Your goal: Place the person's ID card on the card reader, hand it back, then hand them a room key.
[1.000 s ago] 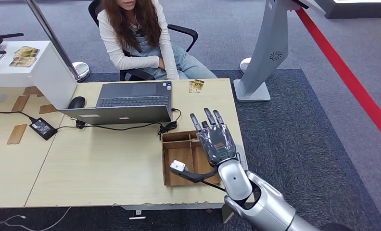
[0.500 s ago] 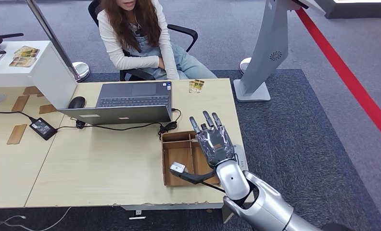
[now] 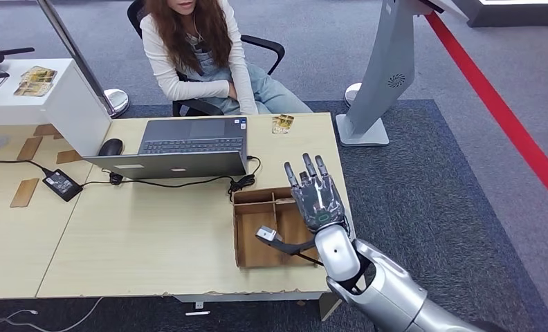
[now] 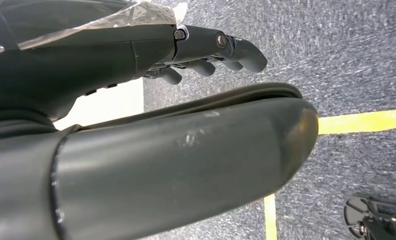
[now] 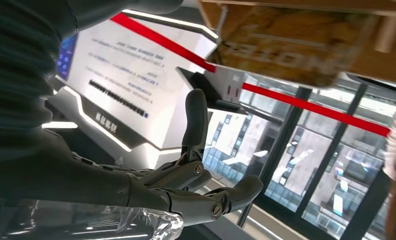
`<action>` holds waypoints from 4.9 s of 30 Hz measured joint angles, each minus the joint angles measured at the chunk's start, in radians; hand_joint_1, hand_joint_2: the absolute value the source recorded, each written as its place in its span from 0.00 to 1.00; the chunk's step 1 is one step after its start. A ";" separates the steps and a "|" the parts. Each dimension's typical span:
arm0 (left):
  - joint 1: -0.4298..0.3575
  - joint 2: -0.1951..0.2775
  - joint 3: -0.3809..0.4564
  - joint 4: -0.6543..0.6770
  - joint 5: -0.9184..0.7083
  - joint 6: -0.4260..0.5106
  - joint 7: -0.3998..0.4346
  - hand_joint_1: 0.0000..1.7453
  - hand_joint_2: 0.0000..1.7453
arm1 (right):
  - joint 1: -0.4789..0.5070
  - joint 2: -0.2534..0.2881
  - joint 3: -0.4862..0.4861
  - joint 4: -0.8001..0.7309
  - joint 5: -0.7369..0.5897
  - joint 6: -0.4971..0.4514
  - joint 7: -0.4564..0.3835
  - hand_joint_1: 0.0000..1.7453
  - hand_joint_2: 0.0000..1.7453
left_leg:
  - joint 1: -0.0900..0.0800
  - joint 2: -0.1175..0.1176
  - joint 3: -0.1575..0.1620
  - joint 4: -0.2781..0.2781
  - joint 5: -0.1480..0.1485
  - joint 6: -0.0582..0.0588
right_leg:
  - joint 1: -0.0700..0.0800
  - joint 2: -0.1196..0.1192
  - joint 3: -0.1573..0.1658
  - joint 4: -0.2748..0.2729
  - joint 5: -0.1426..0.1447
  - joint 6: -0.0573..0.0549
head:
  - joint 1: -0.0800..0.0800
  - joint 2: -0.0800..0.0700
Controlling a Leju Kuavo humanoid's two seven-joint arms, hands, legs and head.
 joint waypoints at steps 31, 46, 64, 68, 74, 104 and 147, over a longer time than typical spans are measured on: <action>0.000 -0.001 0.000 0.000 0.026 0.009 0.006 0.00 0.00 | 0.009 0.015 0.023 -0.113 -0.045 0.070 -0.003 0.00 1.00 | 0.000 0.000 0.000 0.000 0.000 0.000 | 0.000 0.000 0.000 0.000 0.000 0.000 | 0.000 0.000; 0.000 -0.005 0.001 0.000 0.034 0.009 0.004 0.00 0.00 | 0.019 0.083 0.016 -0.117 -0.152 0.039 0.056 0.00 1.00 | 0.000 0.000 0.000 0.000 0.000 0.000 | 0.000 0.000 0.000 0.000 0.000 0.000 | 0.000 0.000; 0.001 -0.005 0.001 0.000 0.026 0.013 -0.006 0.00 0.00 | 0.033 0.045 -0.086 -0.136 -0.287 -0.110 0.107 1.00 1.00 | 0.000 0.000 0.001 0.000 0.000 0.000 | 0.000 0.000 0.000 0.000 0.000 0.000 | 0.000 0.000; 0.001 -0.005 0.001 0.000 0.024 0.013 -0.006 0.00 0.00 | 0.048 0.039 -0.103 -0.148 -0.297 -0.114 0.107 1.00 1.00 | 0.000 0.000 0.001 0.000 0.000 0.000 | 0.000 0.000 0.000 0.000 0.000 0.000 | 0.000 0.000; 0.001 -0.005 0.001 0.000 0.024 0.014 -0.006 0.00 0.00 | 0.079 0.037 -0.128 -0.164 -0.351 -0.164 0.104 1.00 1.00 | 0.000 0.000 0.001 0.000 0.000 0.000 | 0.000 0.000 0.000 0.000 0.000 0.000 | 0.000 0.000; 0.001 -0.005 0.001 0.000 0.007 0.016 -0.053 0.00 0.00 | 0.237 0.070 -0.334 -0.347 -1.453 -0.450 -0.338 0.00 0.00 | 0.000 0.000 0.001 0.000 0.000 0.000 | 0.000 0.000 0.000 0.000 0.000 0.000 | 0.000 0.000; -0.005 -0.004 -0.008 0.000 -0.033 -0.010 -0.038 0.00 0.00 | 0.108 0.105 -0.063 -0.188 -0.286 -0.154 -0.084 0.00 1.00 | 0.000 0.000 0.000 0.000 0.000 0.000 | 0.000 0.000 0.000 0.000 0.000 0.000 | 0.000 0.000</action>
